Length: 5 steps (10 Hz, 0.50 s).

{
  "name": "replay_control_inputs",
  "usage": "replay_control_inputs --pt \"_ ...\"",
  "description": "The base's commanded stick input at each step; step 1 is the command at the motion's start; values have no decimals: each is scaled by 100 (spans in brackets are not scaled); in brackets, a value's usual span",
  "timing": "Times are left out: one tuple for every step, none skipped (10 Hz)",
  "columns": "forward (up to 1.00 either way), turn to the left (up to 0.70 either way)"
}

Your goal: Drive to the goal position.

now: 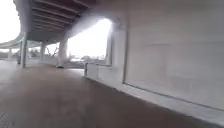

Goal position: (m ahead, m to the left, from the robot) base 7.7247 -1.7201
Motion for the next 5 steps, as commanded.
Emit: replay_control_inputs --pt "30 75" --pt "70 14" --pt "70 14" --pt "70 0" --pt "70 0"
